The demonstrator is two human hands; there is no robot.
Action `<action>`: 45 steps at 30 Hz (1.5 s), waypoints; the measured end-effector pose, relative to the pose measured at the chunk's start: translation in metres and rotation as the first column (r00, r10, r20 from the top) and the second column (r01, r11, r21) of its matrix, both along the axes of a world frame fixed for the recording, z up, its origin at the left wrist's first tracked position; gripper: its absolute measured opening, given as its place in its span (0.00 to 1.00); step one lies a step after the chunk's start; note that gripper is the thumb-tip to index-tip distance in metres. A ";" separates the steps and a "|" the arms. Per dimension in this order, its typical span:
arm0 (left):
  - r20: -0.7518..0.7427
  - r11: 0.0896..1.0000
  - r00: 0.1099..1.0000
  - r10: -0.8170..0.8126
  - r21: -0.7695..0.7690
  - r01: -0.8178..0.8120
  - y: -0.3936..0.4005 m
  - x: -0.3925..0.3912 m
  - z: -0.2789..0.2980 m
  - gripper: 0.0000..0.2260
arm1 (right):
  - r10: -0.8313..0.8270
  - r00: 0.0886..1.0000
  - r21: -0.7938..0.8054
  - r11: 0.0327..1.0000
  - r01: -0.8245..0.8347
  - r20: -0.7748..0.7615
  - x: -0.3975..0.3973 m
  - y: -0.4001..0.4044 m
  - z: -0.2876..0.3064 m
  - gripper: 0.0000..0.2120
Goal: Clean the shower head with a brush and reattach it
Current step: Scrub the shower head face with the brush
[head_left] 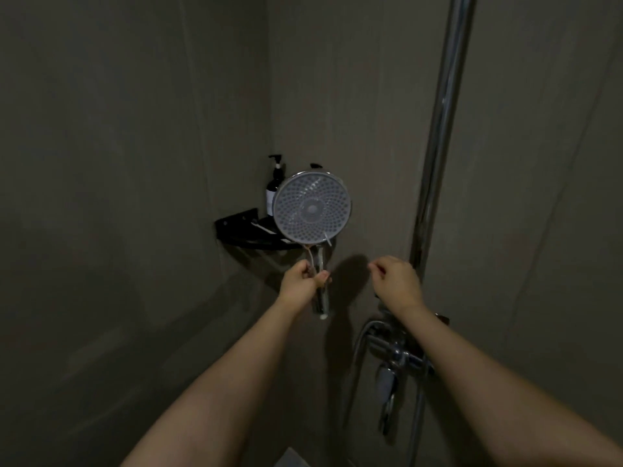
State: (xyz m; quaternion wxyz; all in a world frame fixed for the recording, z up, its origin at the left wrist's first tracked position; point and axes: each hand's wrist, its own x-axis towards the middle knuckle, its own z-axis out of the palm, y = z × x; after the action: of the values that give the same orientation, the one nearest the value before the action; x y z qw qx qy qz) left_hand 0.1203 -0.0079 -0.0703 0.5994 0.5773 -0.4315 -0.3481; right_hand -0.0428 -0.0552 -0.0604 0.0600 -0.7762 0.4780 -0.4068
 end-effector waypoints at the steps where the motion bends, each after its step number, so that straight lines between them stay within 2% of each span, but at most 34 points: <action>1: 0.018 1.000 0.999 0.029 -0.006 -0.029 0.005 0.011 0.003 0.15 | 0.037 0.999 0.008 0.999 -0.037 0.006 0.011 0.002 0.006 0.09; 4: 0.028 0.994 0.995 0.100 -0.041 -0.099 0.024 0.044 0.013 0.13 | 0.148 0.989 0.073 0.987 -0.145 -0.024 0.049 0.003 0.026 0.10; 7: -0.024 0.985 0.987 0.158 -0.059 -0.160 0.039 0.076 0.019 0.14 | 0.186 0.982 0.131 0.975 -0.182 -0.021 0.087 0.001 0.049 0.10; 13: -0.074 0.956 0.957 0.280 -0.066 -0.284 0.058 0.132 0.027 0.14 | 0.182 0.983 0.226 0.959 -0.173 -0.020 0.148 -0.023 0.071 0.11; 17: -0.059 0.937 0.939 0.338 -0.072 -0.342 0.055 0.159 0.022 0.15 | 0.205 0.974 0.271 0.947 -0.172 -0.099 0.183 -0.052 0.073 0.13; 19: -0.067 0.927 0.929 0.363 -0.074 -0.367 0.049 0.170 0.020 0.15 | 0.198 0.962 0.303 0.943 -0.135 -0.187 0.203 -0.070 0.073 0.15; 21: -0.085 0.917 0.919 0.386 -0.079 -0.392 0.044 0.178 0.020 0.14 | 0.189 0.941 0.425 0.904 -0.056 -0.279 0.224 -0.086 0.074 0.16; 23: -0.103 0.912 0.913 0.395 -0.075 -0.403 0.038 0.183 0.018 0.13 | 0.193 0.923 0.591 0.806 0.044 -0.332 0.239 -0.098 0.075 0.09; 25: -0.112 0.903 0.904 0.412 -0.082 -0.421 0.031 0.187 0.017 0.12 | 0.239 0.897 0.693 0.715 0.097 -0.373 0.251 -0.114 0.072 0.15; 26: -0.115 0.898 0.899 0.422 -0.083 -0.432 0.028 0.188 0.017 0.12 | 0.261 0.881 0.696 0.711 0.101 -0.394 0.255 -0.120 0.069 0.18; 28: -0.124 0.886 0.885 0.448 -0.073 -0.459 0.022 0.188 0.015 0.11 | 0.279 0.857 0.670 0.736 0.100 -0.434 0.261 -0.127 0.063 0.20; 31: -0.100 0.869 0.867 0.488 -0.032 -0.493 0.019 0.188 0.012 0.11 | 0.286 0.823 0.415 0.907 -0.068 -0.490 0.270 -0.140 0.053 0.16; 32: -0.099 0.867 0.865 0.493 -0.024 -0.497 0.018 0.187 0.011 0.11 | 0.305 0.800 0.399 0.913 -0.090 -0.517 0.272 -0.140 0.052 0.15; 34: -0.112 0.866 0.862 0.494 -0.021 -0.499 0.017 0.185 0.011 0.11 | 0.366 0.711 0.473 0.879 -0.054 -0.600 0.274 -0.137 0.054 0.13; 36: -0.122 0.872 0.868 0.482 -0.029 -0.489 0.017 0.182 0.013 0.11 | 0.361 0.720 0.435 0.896 -0.091 -0.593 0.277 -0.129 0.061 0.09; 41: -0.111 0.886 0.885 0.452 -0.062 -0.460 0.024 0.175 0.021 0.11 | 0.339 0.900 0.187 0.937 -0.296 -0.273 0.266 -0.101 0.076 0.11; 45: -0.093 0.907 0.910 0.405 -0.083 -0.412 0.037 0.163 0.029 0.07 | 0.379 0.925 0.036 0.925 -0.378 -0.018 0.239 -0.061 0.093 0.09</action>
State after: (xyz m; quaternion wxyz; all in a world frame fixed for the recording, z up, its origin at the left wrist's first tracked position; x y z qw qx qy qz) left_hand 0.2837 0.0287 -0.0412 0.7029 0.6106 -0.2957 -0.2137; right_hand 0.1962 -0.1159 0.0328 0.1438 -0.8577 0.3262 -0.3705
